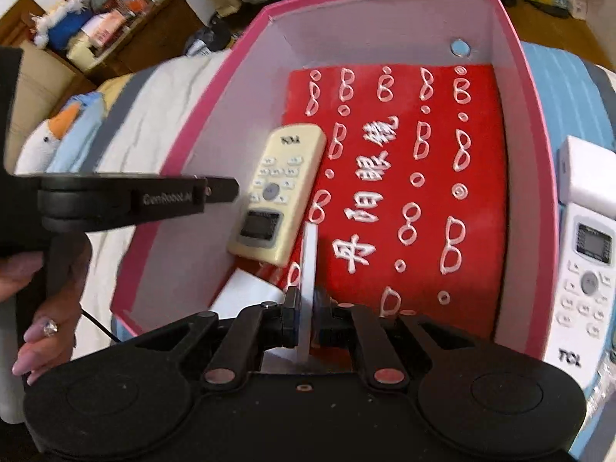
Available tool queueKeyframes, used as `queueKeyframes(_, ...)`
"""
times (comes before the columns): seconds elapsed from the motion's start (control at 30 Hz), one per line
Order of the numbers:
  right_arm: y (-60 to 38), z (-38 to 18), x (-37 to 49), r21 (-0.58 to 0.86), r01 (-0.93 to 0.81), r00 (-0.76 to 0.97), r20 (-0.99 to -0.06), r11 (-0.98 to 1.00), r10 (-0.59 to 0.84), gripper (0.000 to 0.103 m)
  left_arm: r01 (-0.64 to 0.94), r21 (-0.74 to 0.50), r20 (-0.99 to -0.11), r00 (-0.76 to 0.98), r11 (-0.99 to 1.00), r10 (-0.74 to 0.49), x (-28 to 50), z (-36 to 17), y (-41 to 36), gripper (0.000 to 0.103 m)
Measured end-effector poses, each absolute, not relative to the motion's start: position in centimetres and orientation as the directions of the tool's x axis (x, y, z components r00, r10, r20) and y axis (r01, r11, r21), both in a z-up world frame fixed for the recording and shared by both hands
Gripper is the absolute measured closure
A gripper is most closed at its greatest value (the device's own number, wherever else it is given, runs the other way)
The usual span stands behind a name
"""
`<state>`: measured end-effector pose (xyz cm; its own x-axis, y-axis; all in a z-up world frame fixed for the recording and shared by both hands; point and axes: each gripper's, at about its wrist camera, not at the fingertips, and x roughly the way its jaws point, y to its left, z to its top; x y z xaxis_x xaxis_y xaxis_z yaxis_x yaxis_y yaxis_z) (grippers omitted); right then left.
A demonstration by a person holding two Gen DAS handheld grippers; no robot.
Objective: Organize rigid objects
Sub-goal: 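Carry the white card into the pink box and open the right gripper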
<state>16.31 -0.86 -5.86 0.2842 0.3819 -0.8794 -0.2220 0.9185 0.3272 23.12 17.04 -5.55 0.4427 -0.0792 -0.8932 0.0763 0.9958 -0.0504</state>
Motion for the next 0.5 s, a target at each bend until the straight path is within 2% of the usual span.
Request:
queueKeyframes(0.03,-0.6,-5.4,15.8,0.260,-0.263,0.316,-0.887,0.929,0.337,0.081,0.073,-0.049,-0.893,0.443,0.996,-0.076,23.1,-5.6,17.1,0.095)
queueKeyframes(0.1,-0.7,-4.1,14.8,0.165,-0.309,0.392,-0.875,0.937,0.283,0.078,0.073,-0.043,-0.893,0.445,0.996,-0.071,23.1,-5.6,16.9,0.095)
queueKeyframes(0.23,-4.1,-0.7,14.1,0.236,-0.323,0.419,-0.832,0.916,0.363,0.076,0.070,-0.036,-0.895,0.441,0.997,-0.063,23.1,-5.5,16.8,0.095)
queueKeyframes(0.33,-6.9,2.4,13.9,0.231,-0.328,0.480,-0.795,0.916,0.372,0.066,0.071,-0.032,-0.896,0.440,0.997,-0.061,23.1,-5.6,16.8,0.095)
queueKeyframes(0.5,-12.8,4.9,14.1,0.262,-0.315,0.452,-0.804,0.912,0.386,0.066,0.070,-0.025,-0.897,0.438,0.997,-0.053,23.2,-5.5,16.7,0.095)
